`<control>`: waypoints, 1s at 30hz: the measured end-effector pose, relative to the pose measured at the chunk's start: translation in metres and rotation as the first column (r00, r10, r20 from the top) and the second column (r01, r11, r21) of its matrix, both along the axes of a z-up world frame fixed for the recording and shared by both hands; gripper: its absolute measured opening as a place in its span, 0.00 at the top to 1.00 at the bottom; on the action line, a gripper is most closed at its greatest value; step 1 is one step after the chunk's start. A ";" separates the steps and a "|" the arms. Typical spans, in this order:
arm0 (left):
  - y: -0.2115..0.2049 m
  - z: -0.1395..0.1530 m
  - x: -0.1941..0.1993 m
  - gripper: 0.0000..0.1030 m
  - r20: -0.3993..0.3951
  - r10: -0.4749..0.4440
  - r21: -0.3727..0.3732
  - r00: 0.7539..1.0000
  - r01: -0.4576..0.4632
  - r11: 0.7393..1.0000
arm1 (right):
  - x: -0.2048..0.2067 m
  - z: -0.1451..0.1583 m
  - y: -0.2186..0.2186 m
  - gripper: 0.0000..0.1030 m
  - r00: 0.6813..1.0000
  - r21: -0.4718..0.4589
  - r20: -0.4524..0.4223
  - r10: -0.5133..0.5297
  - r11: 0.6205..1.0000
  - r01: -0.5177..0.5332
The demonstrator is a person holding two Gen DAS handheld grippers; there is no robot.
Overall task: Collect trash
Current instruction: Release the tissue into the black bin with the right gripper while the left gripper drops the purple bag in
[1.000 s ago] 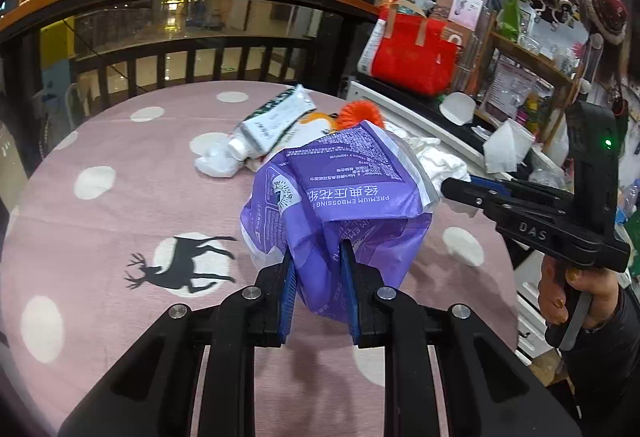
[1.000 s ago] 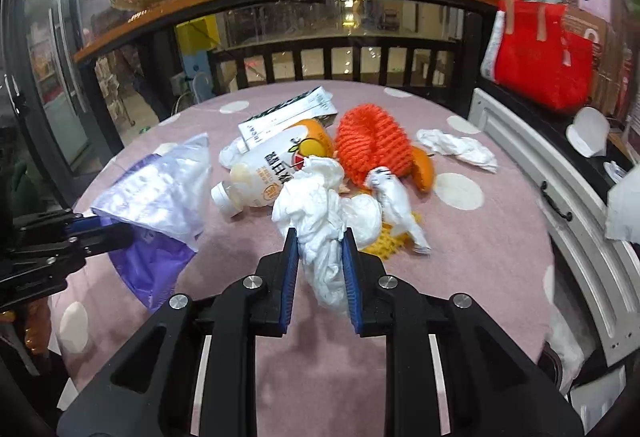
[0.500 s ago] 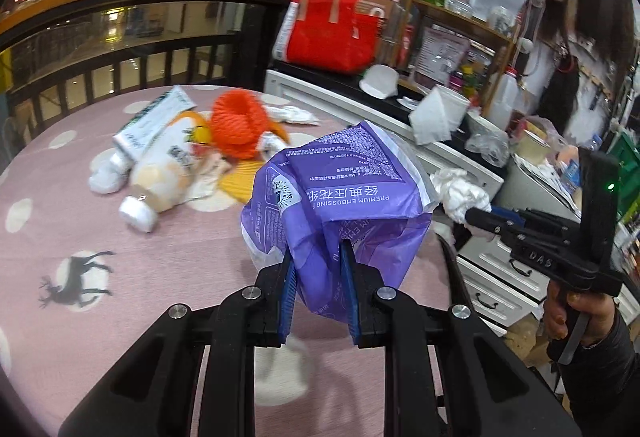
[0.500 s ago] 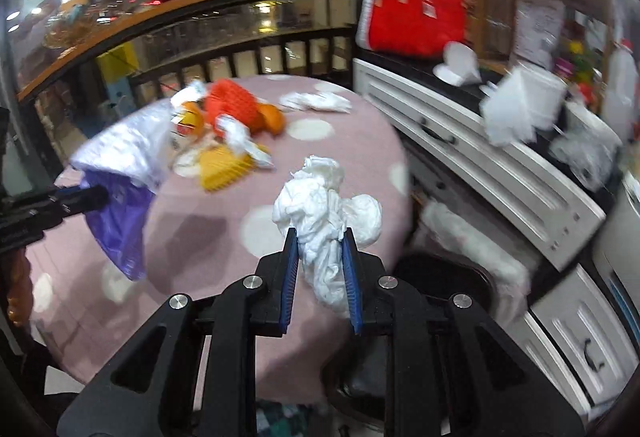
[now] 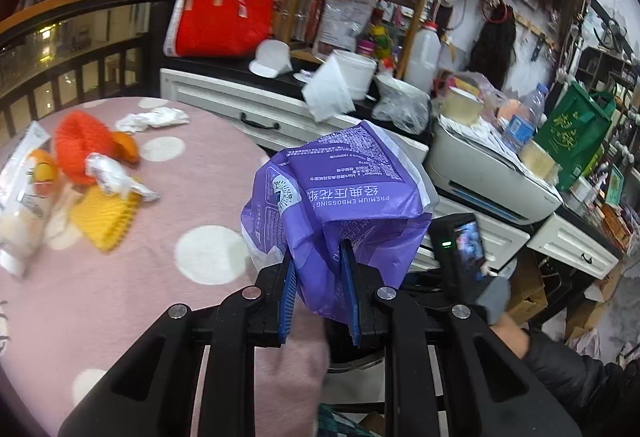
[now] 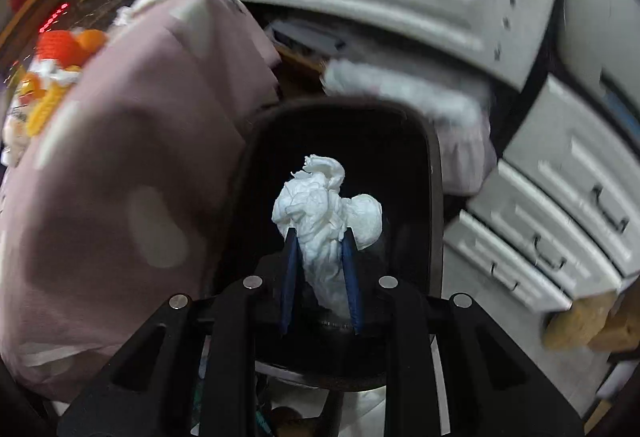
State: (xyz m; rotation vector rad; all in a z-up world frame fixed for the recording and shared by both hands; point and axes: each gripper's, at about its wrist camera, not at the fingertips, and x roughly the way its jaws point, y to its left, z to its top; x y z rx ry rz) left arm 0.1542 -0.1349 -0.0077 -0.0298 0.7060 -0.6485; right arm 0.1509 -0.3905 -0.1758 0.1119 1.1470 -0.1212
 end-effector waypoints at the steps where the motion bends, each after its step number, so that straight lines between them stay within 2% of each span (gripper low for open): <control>1: -0.007 -0.003 0.000 0.80 -0.007 -0.007 0.005 1.000 0.007 1.000 | 0.000 -0.008 -0.005 0.78 1.000 0.009 -0.016 -0.012 1.000 0.012; 4: -0.025 -0.014 0.001 0.80 -0.036 -0.028 0.016 0.999 0.029 0.999 | -0.001 -0.036 -0.013 0.75 0.997 0.039 -0.062 -0.042 0.998 0.044; 8: -0.044 -0.029 0.004 0.80 -0.069 -0.043 0.036 0.997 0.045 0.998 | -0.009 -0.051 -0.026 0.56 0.992 0.043 -0.080 -0.098 0.994 0.101; 11: -0.058 -0.031 0.000 0.80 -0.032 -0.051 0.073 0.998 0.053 0.996 | -0.015 -0.038 -0.032 0.52 0.989 0.052 -0.050 -0.138 0.989 0.140; 15: -0.081 -0.031 -0.005 0.80 -0.015 -0.091 0.107 0.996 0.092 0.990 | -0.027 -0.003 -0.043 0.41 0.980 0.028 0.039 -0.194 0.981 0.193; 19: -0.105 -0.043 -0.005 0.80 -0.022 -0.130 0.131 0.991 0.132 0.983 | -0.044 0.035 -0.059 0.40 0.951 0.003 0.128 -0.282 0.959 0.284; 21: -0.115 -0.055 -0.004 0.80 -0.055 -0.140 0.140 0.989 0.146 0.979 | -0.053 0.046 -0.070 0.40 0.934 -0.013 0.144 -0.328 0.943 0.333; 25: -0.139 -0.091 0.001 0.80 -0.104 -0.118 0.217 0.988 0.139 0.966 | -0.070 0.052 -0.092 0.40 0.902 -0.027 0.162 -0.400 0.912 0.409; 30: -0.155 -0.133 0.011 0.80 -0.161 -0.073 0.312 0.984 0.121 0.942 | -0.081 0.051 -0.095 0.40 0.897 -0.023 0.152 -0.415 0.906 0.423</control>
